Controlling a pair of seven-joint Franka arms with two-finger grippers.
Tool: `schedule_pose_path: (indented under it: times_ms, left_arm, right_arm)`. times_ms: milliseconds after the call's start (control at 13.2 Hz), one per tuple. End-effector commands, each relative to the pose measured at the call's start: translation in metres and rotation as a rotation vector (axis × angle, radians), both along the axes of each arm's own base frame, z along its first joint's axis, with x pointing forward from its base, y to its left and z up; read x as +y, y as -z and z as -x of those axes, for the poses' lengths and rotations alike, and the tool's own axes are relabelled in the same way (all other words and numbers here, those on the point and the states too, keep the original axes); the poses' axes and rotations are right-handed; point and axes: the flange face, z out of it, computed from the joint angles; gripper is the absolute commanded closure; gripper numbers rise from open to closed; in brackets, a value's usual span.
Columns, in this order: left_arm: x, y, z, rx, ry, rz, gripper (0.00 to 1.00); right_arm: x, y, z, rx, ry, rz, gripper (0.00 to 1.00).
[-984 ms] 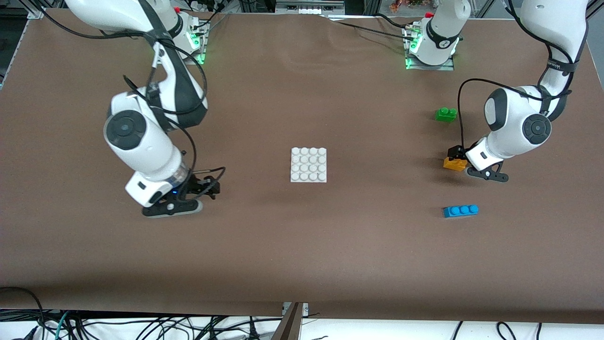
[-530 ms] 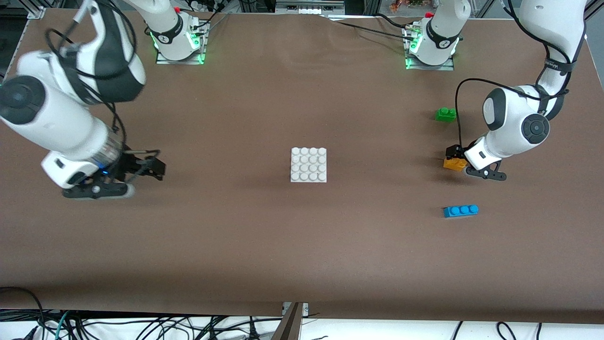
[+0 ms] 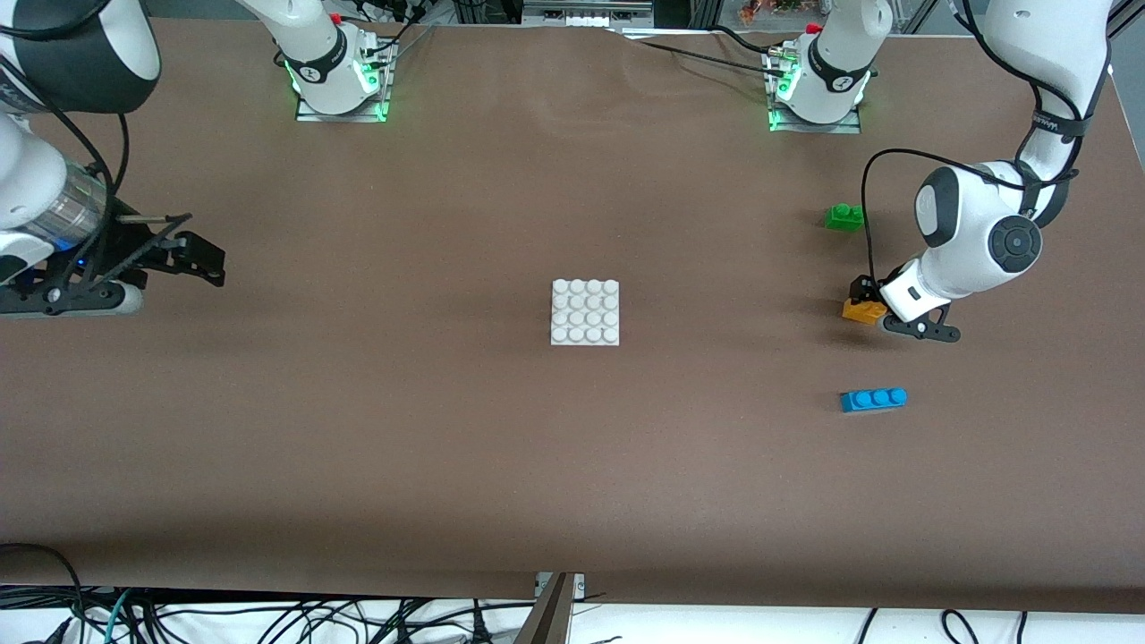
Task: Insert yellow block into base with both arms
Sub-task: 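Grasp the yellow brick with the left gripper while the right gripper withdraws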
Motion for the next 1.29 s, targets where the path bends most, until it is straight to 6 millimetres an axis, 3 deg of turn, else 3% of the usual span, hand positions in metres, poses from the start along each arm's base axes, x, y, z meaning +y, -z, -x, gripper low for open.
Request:
schedule_pose_path:
  times_ms: [0, 76, 227, 530, 681, 909, 1211]
  left_arm:
    - [-0.002, -0.004, 0.004, -0.008, -0.010, 0.014, 0.45]
    - [-0.002, -0.004, 0.004, -0.008, -0.010, 0.014, 0.49]
    - [-0.002, -0.004, 0.003, -0.009, -0.010, 0.013, 0.68]
    - [-0.004, -0.037, -0.002, -0.040, -0.039, 0.012, 1.00]
    - [-0.015, -0.053, -0.005, -0.058, -0.024, 0.013, 1.00]
    - [-0.030, -0.073, -0.007, -0.075, -0.040, 0.052, 1.00]
    - [-0.085, -0.092, -0.021, -0.092, -0.069, 0.116, 1.00]
  right_arm:
    - [-0.009, -0.008, 0.013, 0.008, -0.015, 0.002, 0.00]
    - [-0.012, -0.003, 0.014, 0.017, -0.008, 0.001, 0.00]
    - [-0.006, -0.001, 0.015, 0.022, -0.034, 0.003, 0.00]
    - [-0.026, -0.035, 0.026, -0.037, 0.003, -0.011, 0.00]
    - [-0.037, -0.044, 0.030, -0.052, 0.015, -0.013, 0.00]
    - [-0.031, -0.045, 0.030, -0.057, 0.007, -0.009, 0.00]
    - [-0.035, -0.038, 0.028, -0.039, 0.014, -0.009, 0.00]
